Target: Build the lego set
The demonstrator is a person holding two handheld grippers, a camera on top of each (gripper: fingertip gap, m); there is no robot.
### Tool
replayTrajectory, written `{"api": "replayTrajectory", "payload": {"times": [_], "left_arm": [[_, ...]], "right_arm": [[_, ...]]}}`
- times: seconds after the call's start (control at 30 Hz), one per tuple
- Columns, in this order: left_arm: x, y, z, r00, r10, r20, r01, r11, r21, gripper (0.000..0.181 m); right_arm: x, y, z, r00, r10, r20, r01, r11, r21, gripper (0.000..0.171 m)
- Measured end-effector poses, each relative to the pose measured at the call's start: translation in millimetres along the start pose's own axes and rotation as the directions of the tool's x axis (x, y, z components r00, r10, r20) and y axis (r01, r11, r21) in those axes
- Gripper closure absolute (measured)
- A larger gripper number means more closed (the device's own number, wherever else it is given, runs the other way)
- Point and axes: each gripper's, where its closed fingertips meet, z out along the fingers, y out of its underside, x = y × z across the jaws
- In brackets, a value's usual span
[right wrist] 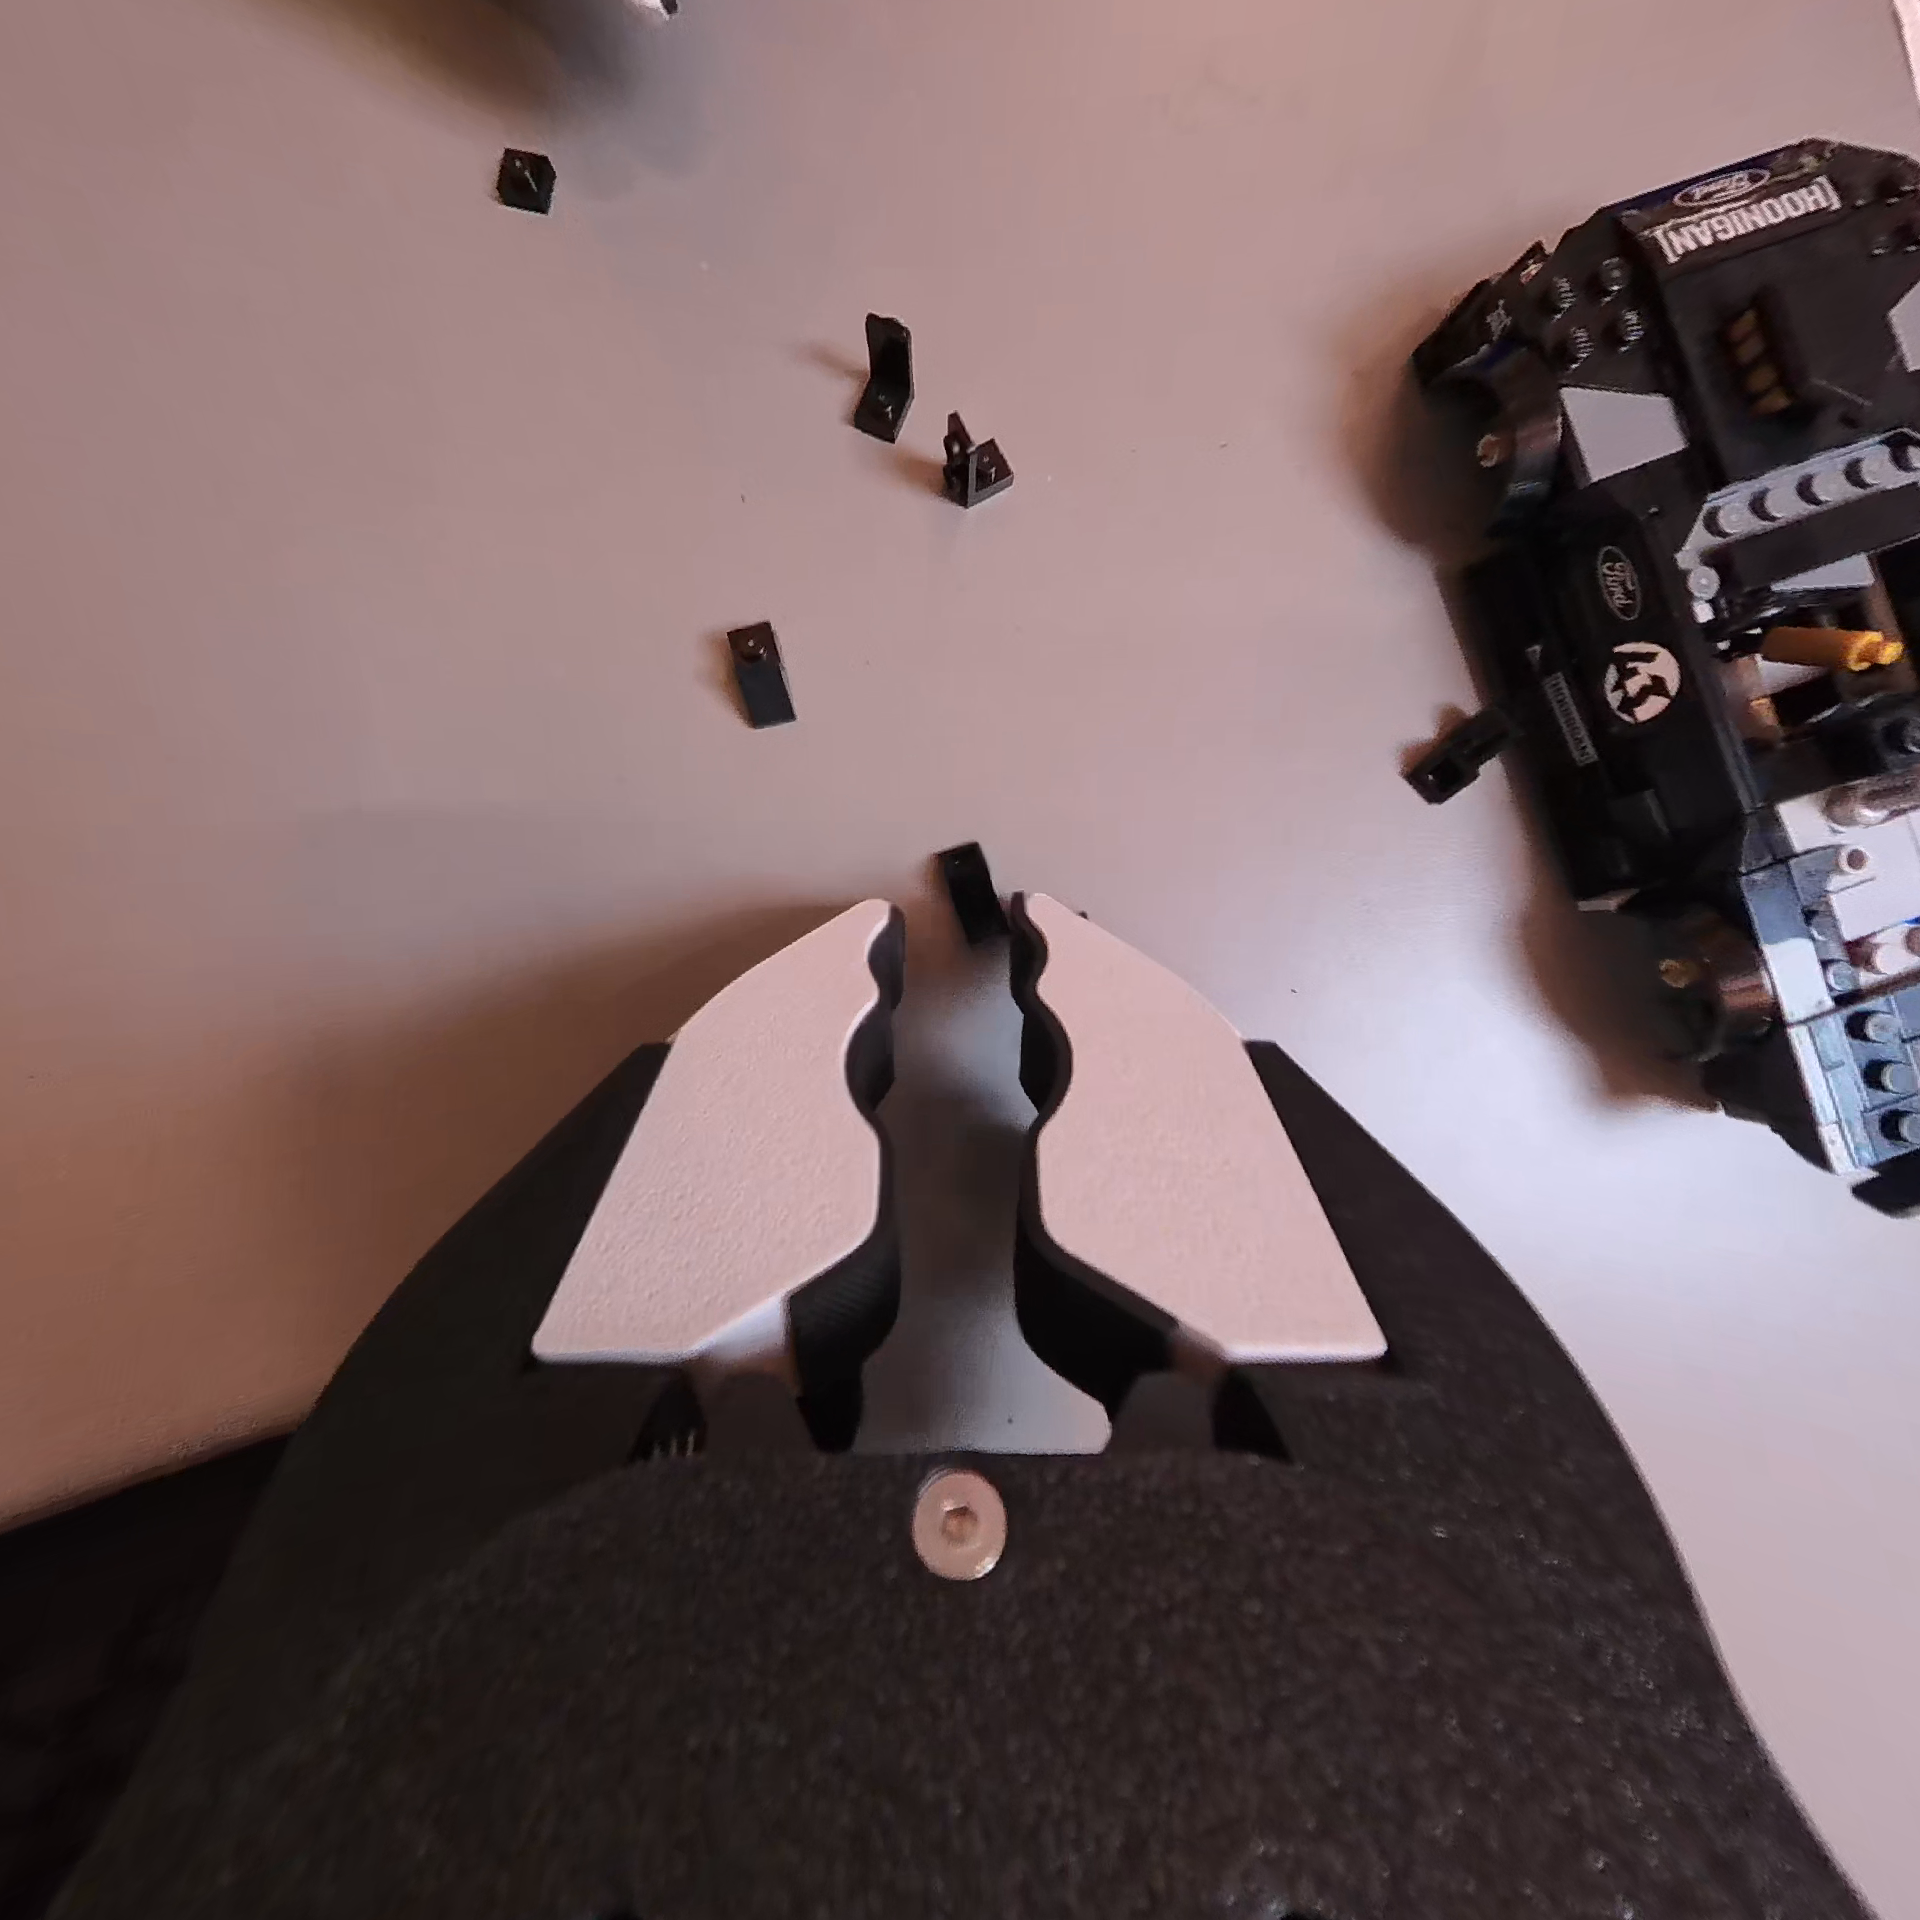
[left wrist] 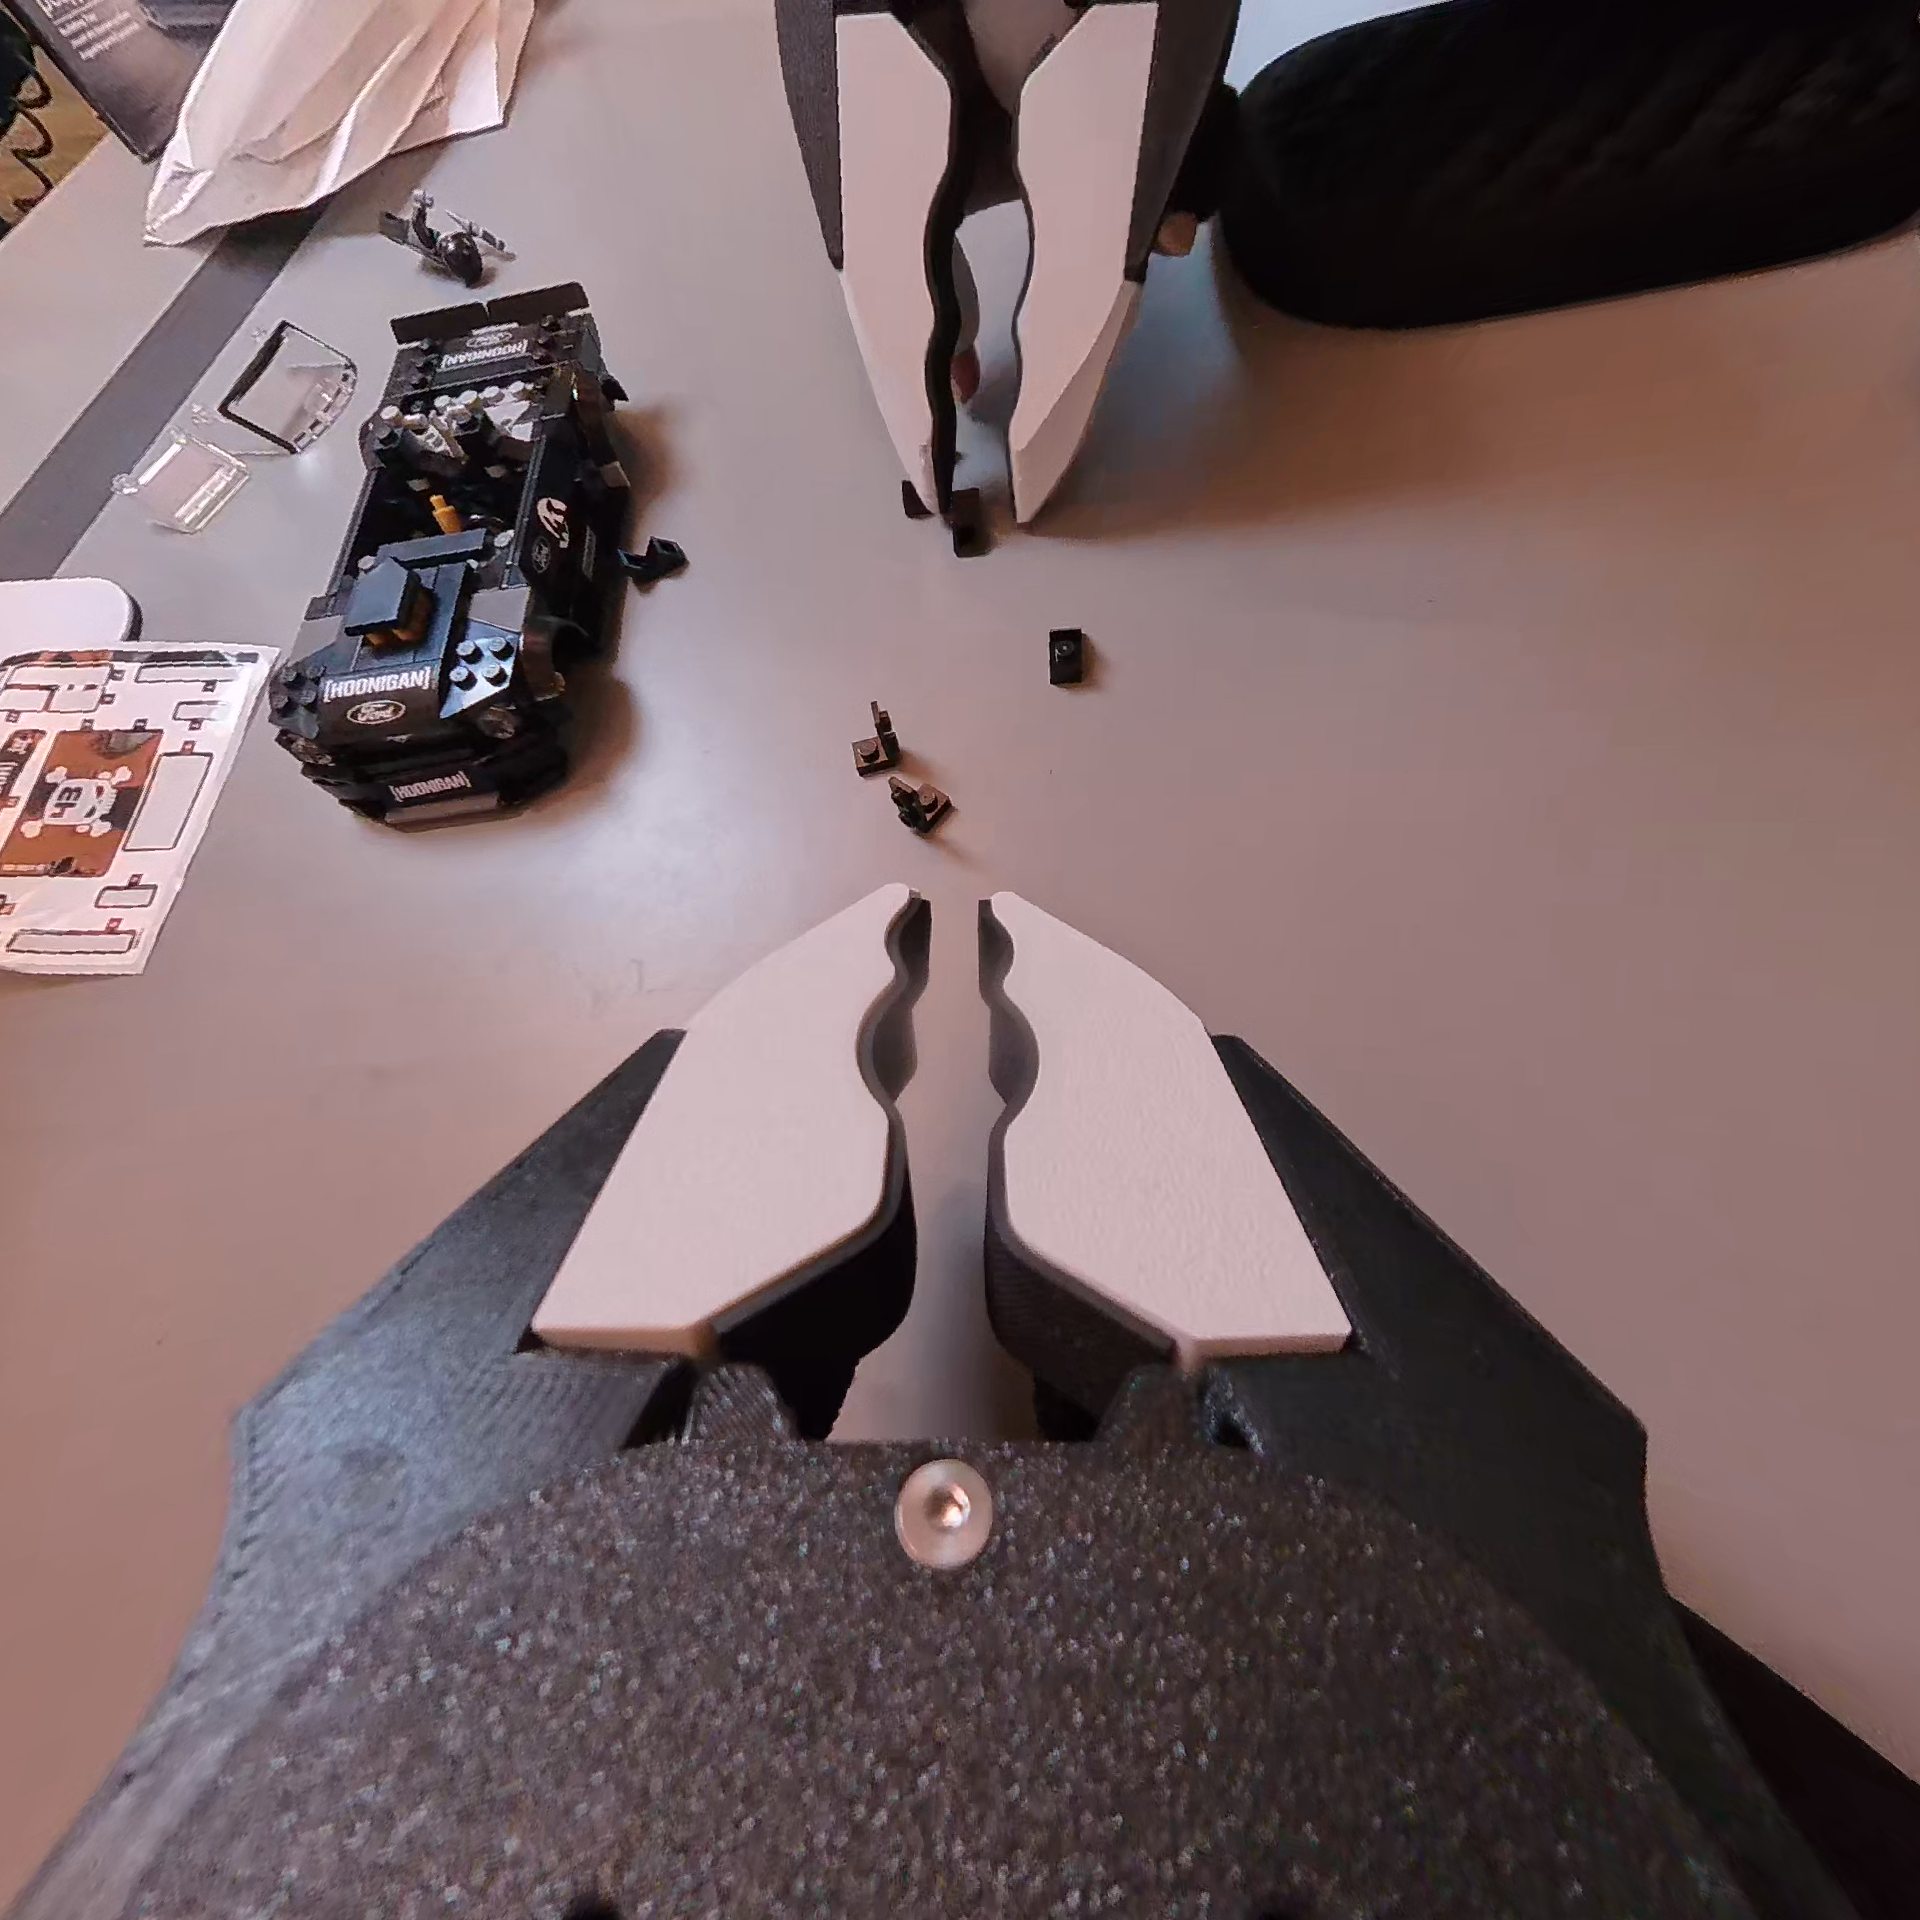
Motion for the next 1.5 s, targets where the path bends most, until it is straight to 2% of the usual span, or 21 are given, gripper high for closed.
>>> {"api": "replayTrajectory", "payload": {"times": [0.07, 0.27, 0.47, 0.9, 1.03, 1.23, 1.5], "left_arm": [[-1, -1, 0, 1.000, -0.003, 0.004, 0.003, 1.000, 0.008, 0.172], [-2, -8, -2, 1.000, -0.005, 0.018, 0.004, 0.999, 0.040, 0.173], [3, -9, 1, 1.000, 0.012, 0.009, -0.012, 0.999, 0.036, 0.173], [6, -13, 4, 1.000, 0.013, 0.005, -0.013, 0.999, 0.047, 0.173], [17, -31, 7, 1.000, 0.024, -0.012, -0.023, 0.994, 0.107, 0.173], [50, -51, 25, 0.990, 0.122, -0.064, -0.111, 0.981, 0.157, 0.170], [68, -55, 35, 0.982, 0.163, -0.097, -0.146, 0.975, 0.165, 0.178]], "right_arm": [[1, 1, 0, 1.000, 0.002, 0.002, -0.002, 1.000, -0.014, 0.163], [-9, -5, -13, 1.000, -0.019, 0.012, 0.019, 1.000, -0.005, 0.163], [-27, 8, -17, 0.999, -0.035, 0.040, 0.039, 0.996, -0.081, 0.163], [-37, 6, -13, 0.999, -0.020, 0.031, 0.021, 0.999, -0.040, 0.163], [-44, -14, -17, 0.999, -0.038, 0.031, 0.036, 0.999, 0.035, 0.163], [-61, -54, -17, 0.996, -0.046, 0.077, 0.031, 0.981, 0.192, 0.163], [-72, -70, -15, 0.991, -0.054, 0.121, 0.021, 0.967, 0.256, 0.163]]}}
